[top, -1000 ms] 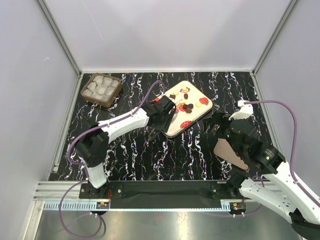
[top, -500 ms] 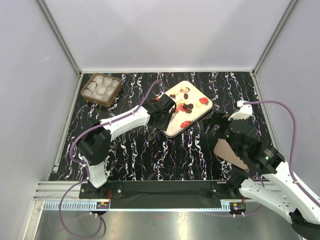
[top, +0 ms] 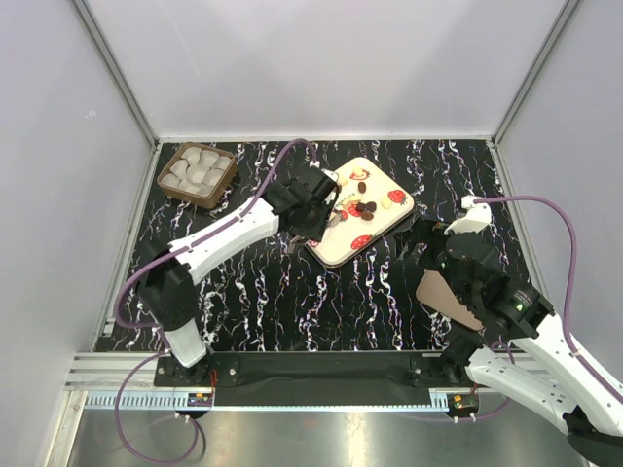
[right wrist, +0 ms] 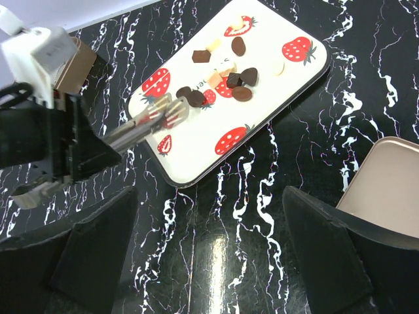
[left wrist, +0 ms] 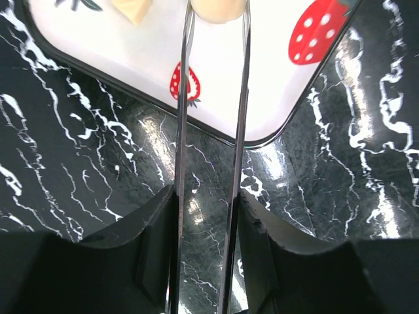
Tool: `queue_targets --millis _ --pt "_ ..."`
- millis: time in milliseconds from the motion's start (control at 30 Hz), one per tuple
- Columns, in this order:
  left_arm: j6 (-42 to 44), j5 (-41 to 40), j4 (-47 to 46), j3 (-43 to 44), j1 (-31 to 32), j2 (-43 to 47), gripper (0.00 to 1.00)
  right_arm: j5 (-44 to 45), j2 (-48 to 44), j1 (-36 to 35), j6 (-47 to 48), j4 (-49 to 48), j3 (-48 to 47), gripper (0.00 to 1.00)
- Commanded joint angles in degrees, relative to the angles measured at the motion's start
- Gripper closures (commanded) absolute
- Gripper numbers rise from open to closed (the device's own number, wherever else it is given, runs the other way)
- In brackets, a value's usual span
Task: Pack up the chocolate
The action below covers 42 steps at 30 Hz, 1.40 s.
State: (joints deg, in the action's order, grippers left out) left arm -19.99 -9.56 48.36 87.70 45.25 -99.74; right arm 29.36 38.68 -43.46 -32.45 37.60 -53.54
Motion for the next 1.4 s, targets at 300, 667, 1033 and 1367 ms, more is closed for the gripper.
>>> queue_targets --millis 300,667,1033,1367 --pt "5.04 -3.54 4.64 9.94 -9.12 5.44 0.59 -0.36 -0.79 -0.13 -1.57 -1.57 0.27 0.00" --pt "7.24 1.04 0.86 22.41 -35.49 -3.69 0.58 -2.21 1.58 -0.13 0.72 -6.05 1.59 0.00" --pt "8.38 2.09 -1.51 32.89 -45.86 -17.24 0.59 -1.15 3.25 -0.13 2.56 -7.28 0.45 0.00" --pt "8.91 3.23 -5.47 29.46 -50.97 -18.20 0.59 0.25 3.69 -0.04 3.18 -7.37 1.15 0.00"
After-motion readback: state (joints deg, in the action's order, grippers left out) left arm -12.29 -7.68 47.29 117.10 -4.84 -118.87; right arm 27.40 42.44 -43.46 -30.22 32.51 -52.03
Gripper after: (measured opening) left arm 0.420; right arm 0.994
